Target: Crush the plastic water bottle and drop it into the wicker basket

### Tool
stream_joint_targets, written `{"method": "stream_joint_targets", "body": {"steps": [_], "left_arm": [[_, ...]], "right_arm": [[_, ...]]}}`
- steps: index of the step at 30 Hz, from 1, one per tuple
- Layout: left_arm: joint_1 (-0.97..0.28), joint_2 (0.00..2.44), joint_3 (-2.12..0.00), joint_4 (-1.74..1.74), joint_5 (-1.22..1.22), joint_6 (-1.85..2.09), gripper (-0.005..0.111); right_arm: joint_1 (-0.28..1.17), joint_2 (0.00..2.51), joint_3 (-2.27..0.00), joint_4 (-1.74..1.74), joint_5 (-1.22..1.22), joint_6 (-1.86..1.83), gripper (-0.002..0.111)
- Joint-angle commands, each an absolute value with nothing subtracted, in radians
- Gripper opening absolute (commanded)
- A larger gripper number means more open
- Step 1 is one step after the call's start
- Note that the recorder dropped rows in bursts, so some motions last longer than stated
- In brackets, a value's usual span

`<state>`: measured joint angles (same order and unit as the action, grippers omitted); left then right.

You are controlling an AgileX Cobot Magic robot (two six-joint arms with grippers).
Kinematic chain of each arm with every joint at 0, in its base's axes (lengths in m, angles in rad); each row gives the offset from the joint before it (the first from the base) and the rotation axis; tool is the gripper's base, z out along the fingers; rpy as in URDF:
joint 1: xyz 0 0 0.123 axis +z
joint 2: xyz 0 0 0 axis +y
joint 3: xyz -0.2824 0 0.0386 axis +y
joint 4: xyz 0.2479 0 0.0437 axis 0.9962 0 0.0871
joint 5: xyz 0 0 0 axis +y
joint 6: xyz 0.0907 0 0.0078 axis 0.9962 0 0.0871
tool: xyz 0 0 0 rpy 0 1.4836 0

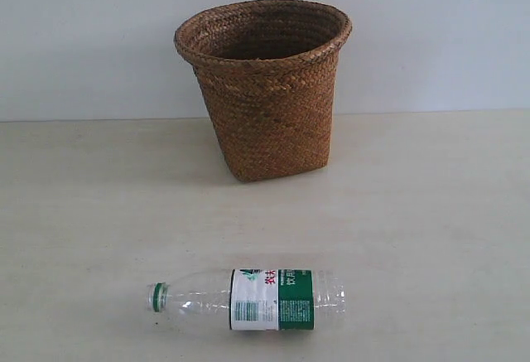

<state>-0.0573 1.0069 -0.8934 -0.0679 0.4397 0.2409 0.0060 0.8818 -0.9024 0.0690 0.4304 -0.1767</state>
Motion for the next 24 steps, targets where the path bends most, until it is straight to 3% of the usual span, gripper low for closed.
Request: {"method": "stream_joint_targets", "body": {"steps": [1, 7, 16, 24], "left_arm": [[-0.1, 1.072, -0.954, -0.393, 0.624, 0.68, 0.004], [-0.17, 1.211, -1.002, -0.568, 0.853, 1.031, 0.004], [-0.276, 1.394, -1.002, -0.516, 0.896, 1.258, 0.004], [-0.288, 1.574, -1.002, -0.537, 0.895, 1.575, 0.005]], "right_arm": [[0.069, 0.996, -0.988, 0.175, 0.61, -0.332, 0.0], [0.167, 1.138, -1.068, 0.302, 0.774, -0.493, 0.0], [0.324, 1.3, -1.141, 0.346, 0.86, -0.583, 0.0], [0.421, 1.454, -1.16, 0.498, 0.901, -0.762, 0.0]]}}
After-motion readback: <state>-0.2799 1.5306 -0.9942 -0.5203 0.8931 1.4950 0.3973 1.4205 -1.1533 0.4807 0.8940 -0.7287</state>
